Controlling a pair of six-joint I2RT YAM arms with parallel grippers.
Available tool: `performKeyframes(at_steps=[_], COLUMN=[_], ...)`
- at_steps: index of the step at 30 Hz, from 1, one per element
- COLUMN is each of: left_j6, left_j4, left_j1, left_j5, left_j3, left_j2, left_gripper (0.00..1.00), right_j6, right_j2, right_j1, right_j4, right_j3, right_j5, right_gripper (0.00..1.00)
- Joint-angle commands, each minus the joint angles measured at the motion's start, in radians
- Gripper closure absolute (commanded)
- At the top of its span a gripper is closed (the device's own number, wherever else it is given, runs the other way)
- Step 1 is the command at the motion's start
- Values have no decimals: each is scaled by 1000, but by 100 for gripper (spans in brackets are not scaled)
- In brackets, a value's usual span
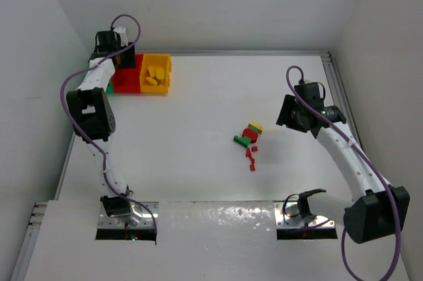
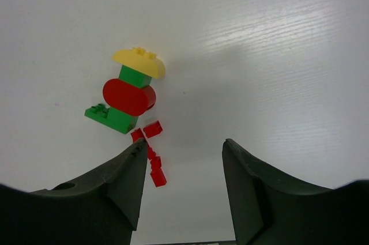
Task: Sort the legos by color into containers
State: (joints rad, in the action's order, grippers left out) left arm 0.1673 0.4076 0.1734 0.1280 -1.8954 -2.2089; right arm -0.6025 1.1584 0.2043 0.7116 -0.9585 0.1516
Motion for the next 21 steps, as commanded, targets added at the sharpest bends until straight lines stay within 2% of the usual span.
performKeyframes(at_steps=[1, 3, 5, 7, 9, 10, 11, 13, 14, 18, 21], left_j6=[-20, -18, -18, 3, 70, 101, 124, 144, 80, -139, -256], left_j4=[-85, -76, -18, 28, 60, 68, 76, 86, 82, 88, 111], left_j1=[-35, -38, -46, -81, -179, -243, -359, -470, -556, -712, -820], left_j5=[-51, -80, -90, -6, 51, 56, 56, 74, 87, 102, 70], left_j3=[10, 4, -28, -21, 24, 100, 145, 280, 318, 482, 524], left_j2=[136, 140, 147, 205, 267, 331, 360, 429, 445, 471, 477], left_gripper=[43, 44, 53, 55, 55, 55, 55, 52, 51, 53, 54], right_j6=[7, 9, 17, 23, 23, 18, 14, -16, -34, -74, -89], right_j2=[-5, -9, -20, -32, -39, -43, -46, -52, -61, -86, -108], right_j1=[-3, -5, -5, -5, -5, -5, -5, -5, -3, -3, -3], right_j4=[-14, -14, -9, 2, 8, 8, 6, 3, 3, 23, 26], right_j3=[-22, -26, -29, -29, -22, -16, -5, 7, 13, 4, 0], right_j5=[-7, -15, -15, -11, -6, -4, -4, 3, 14, 77, 117], right_gripper=[46, 46, 46, 46, 46, 46, 46, 46, 46, 45, 45])
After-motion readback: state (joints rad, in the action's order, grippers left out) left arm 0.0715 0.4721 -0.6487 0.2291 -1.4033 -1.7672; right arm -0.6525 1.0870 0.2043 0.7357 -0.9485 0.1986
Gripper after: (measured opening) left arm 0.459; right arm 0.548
